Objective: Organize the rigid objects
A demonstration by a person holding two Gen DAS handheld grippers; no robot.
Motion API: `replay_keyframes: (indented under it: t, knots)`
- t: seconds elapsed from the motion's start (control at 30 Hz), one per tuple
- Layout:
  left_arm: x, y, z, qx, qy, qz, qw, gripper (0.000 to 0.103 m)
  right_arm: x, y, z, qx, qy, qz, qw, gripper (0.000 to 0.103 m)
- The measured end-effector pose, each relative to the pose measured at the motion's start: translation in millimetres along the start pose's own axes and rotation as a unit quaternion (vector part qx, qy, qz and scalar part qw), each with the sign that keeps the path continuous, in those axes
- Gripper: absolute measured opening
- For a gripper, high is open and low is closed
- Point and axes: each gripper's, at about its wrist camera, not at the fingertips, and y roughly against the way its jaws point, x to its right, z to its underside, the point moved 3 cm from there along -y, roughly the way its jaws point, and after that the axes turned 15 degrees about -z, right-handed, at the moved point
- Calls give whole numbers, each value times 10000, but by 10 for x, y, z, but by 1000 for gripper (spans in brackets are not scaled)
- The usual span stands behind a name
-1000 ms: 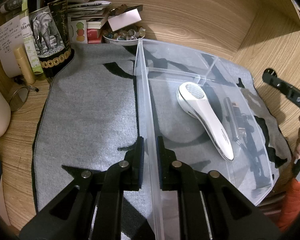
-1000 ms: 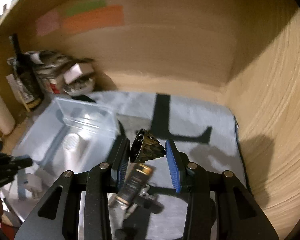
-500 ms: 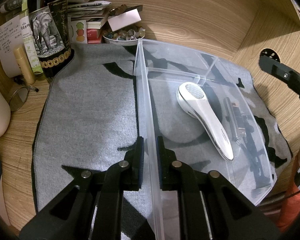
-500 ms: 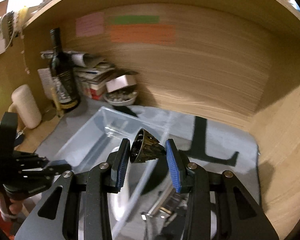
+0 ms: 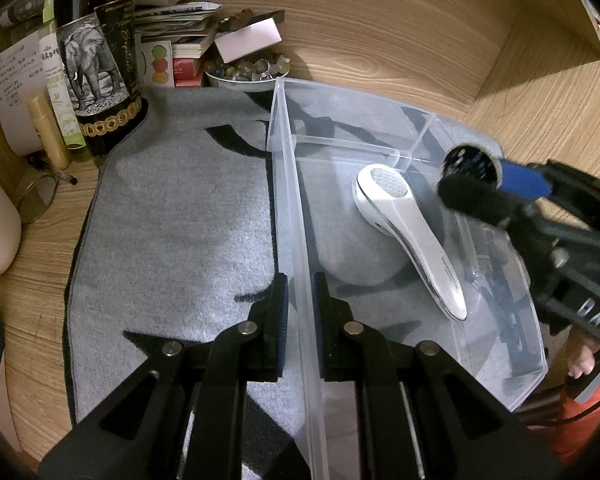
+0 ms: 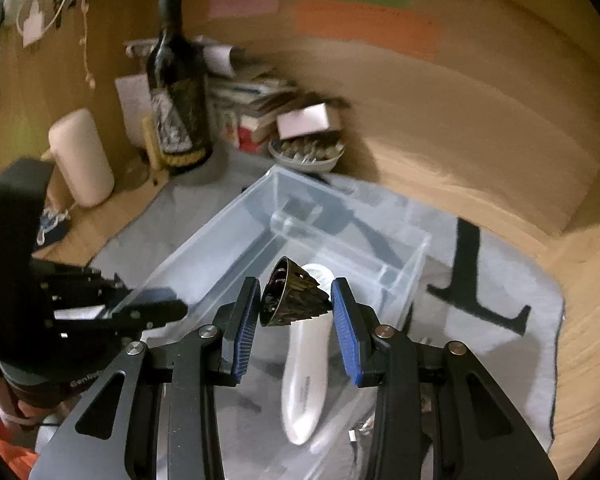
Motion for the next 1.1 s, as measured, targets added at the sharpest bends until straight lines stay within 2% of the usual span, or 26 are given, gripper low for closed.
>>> replay_keyframes:
  t: [0.3,0.53,0.7,0.8,1.1]
  knots:
    - [0,1,2,-3,4,2,10000,12,-83,-234,131,-552,148,-167,9982,34]
    - [6,0,-5,0,1,2,10000,12,-86,-283,150,-673,135,-202,9974,34]
    - [8,-1,-8,0,6,11,10000,12,-76,-245,134,-574,105,-191,9981,40]
    - [6,-1,-8,-1,7,12,10000,12,-65,-174,108,-453,76,-167,9988,40]
    - [12,-3,-10,3,9,14,10000,12,112,265,2,198,-169,179,9995,44]
